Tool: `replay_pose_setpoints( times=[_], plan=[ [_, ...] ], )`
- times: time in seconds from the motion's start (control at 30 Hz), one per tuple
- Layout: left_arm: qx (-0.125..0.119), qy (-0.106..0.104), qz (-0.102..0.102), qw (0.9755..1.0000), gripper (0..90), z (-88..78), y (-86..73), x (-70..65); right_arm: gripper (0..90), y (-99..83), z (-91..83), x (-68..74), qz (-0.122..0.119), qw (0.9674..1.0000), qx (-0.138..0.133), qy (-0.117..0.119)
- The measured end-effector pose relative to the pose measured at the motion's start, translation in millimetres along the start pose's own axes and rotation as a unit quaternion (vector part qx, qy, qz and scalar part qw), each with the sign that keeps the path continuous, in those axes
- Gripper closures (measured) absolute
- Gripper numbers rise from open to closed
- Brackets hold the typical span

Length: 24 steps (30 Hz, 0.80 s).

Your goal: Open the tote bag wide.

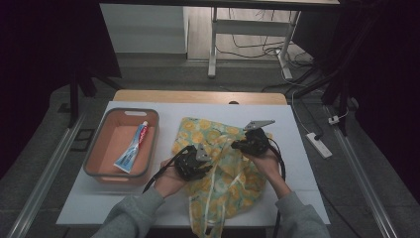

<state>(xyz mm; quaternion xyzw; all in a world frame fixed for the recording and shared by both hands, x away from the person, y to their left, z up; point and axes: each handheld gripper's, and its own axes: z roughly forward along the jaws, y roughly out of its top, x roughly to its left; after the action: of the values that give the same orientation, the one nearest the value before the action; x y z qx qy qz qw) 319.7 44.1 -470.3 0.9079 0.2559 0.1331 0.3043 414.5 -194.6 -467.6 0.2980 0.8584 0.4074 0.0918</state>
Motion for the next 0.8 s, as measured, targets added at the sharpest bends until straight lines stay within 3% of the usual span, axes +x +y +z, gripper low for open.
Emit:
replay_pose_setpoints(
  times=[0.03, 0.17, 0.2, 0.23, 0.37, 0.5, 0.53, 0.6, 0.7, 0.8],
  plan=[
    [0.001, -0.004, 0.003, 1.0, 86.9, -0.9, -0.9, 0.8, 88.5, -1.4, -3.3, -0.8, -0.002, 1.0, 0.0, 0.002],
    [-0.033, -0.019, -0.007, 0.9993, 87.8, -24.2, -4.3, 13.5, 88.3, -3.2, -6.6, -2.9, -0.005, 1.0, 0.001, 0.007],
    [-0.06, -0.007, -0.023, 0.9979, 87.9, -43.3, -7.4, 25.5, 87.7, -2.1, -11.8, -2.7, -0.006, 0.9998, -0.006, 0.016],
    [-0.06, -0.007, -0.023, 0.9979, 88.0, -43.3, -7.4, 25.5, 87.3, -0.4, -15.6, -1.7, -0.012, 0.9997, -0.014, 0.018],
    [-0.097, -0.004, -0.055, 0.9937, 88.0, -67.9, -14.4, 50.4, 86.6, 10.4, -25.5, 7.4, -0.032, 0.9986, -0.037, 0.023],
    [-0.082, 0.002, -0.065, 0.9945, 88.0, -61.1, -19.2, 59.4, 84.3, 11.5, -18.8, 12.6, -0.048, 0.9986, -0.019, 0.009],
    [-0.075, 0.001, -0.066, 0.995, 88.0, -58.1, -20.4, 60.0, 73.4, 7.4, -10.7, 10.1, -0.038, 0.9992, 0.004, 0.009],
    [-0.069, -0.002, -0.068, 0.9953, 88.1, -54.0, -21.9, 60.6, 62.5, 4.1, -7.7, 9.8, -0.035, 0.9992, 0.009, 0.015],
    [-0.065, 0.0, -0.069, 0.9955, 88.1, -51.8, -21.9, 61.1, 50.1, 7.8, -22.8, 22.9, -0.035, 0.9985, -0.019, 0.038],
    [-0.065, -0.001, -0.074, 0.9952, 88.1, -50.0, -22.3, 62.8, 42.0, 9.5, -48.9, 49.8, -0.055, 0.9964, -0.028, 0.059]
  ],
)
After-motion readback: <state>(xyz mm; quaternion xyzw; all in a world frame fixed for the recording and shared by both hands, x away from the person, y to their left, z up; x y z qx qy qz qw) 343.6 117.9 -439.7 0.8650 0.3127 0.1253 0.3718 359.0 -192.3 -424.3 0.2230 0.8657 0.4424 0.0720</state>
